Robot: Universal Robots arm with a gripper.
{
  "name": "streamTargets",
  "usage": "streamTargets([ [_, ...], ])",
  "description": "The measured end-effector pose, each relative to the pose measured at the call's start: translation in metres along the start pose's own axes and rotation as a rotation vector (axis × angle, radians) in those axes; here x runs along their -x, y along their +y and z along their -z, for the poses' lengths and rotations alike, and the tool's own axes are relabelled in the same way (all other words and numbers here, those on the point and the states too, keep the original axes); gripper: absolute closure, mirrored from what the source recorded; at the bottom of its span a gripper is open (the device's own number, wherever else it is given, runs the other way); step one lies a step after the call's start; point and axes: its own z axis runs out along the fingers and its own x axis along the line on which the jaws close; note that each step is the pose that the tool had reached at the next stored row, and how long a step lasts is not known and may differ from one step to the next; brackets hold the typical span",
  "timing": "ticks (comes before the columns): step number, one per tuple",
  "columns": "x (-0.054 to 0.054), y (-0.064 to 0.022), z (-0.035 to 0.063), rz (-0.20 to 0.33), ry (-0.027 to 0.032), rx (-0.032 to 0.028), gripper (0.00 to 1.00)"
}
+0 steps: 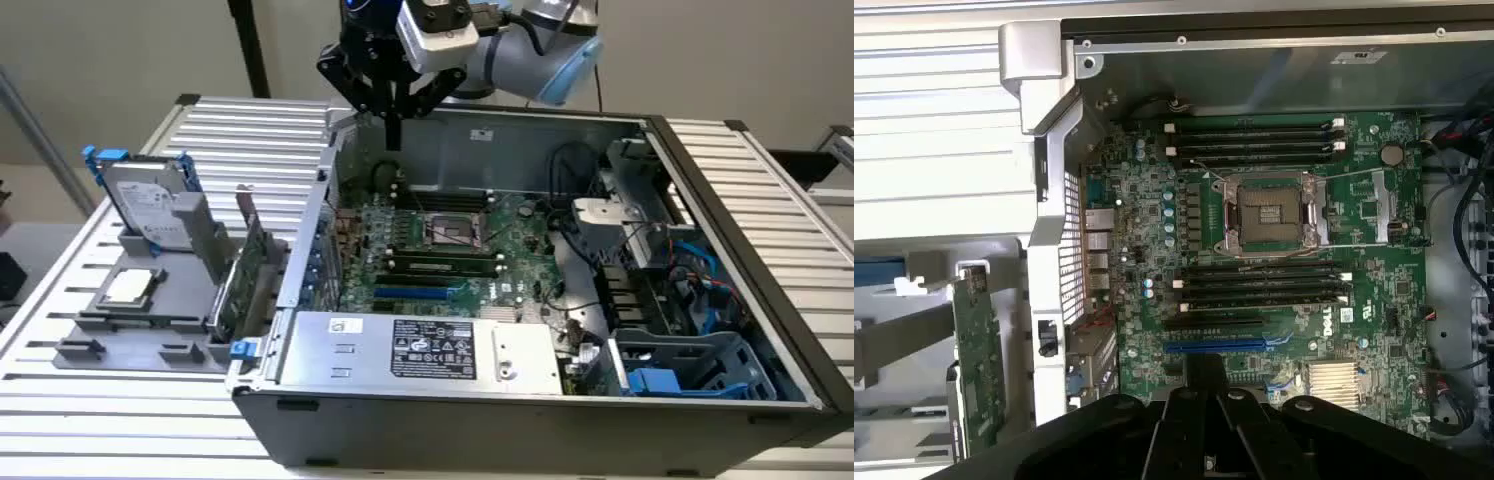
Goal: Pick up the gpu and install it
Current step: 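Reach for the gpu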
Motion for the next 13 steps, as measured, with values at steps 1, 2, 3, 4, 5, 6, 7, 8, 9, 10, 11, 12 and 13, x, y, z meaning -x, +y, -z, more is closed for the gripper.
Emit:
streamTargets([
  [1, 0.0, 0.0, 0.0, 0.0, 0.0, 0.0, 1.0],
  [2, 0.0, 0.0, 0.0, 0.0, 0.0, 0.0, 1.0],
  [3, 0.0, 0.0, 0.0, 0.0, 0.0, 0.0, 1.0],
  [4, 0.0, 0.0, 0.0, 0.0, 0.0, 0.0, 1.0],
  [5, 0.0, 0.0, 0.0, 0.0, 0.0, 0.0, 1.0],
  [6, 0.0, 0.0, 0.0, 0.0, 0.0, 0.0, 1.0],
  [7, 0.0, 0.0, 0.0, 0.0, 0.0, 0.0001, 1.0],
  [8, 0.0, 0.0, 0.0, 0.0, 0.0, 0.0, 1.0],
  [9, 0.0, 0.0, 0.0, 0.0, 0.0, 0.0001, 1.0],
  [10, 0.0, 0.0, 0.0, 0.0, 0.0, 0.0001, 1.0],
  [11, 0.0, 0.0, 0.0, 0.0, 0.0, 0.0, 1.0],
  [12, 0.0, 0.0, 0.0, 0.0, 0.0001, 0.0006, 1.0],
  [13, -0.0001, 0.0, 0.0, 0.0, 0.0001, 0.0013, 1.0],
])
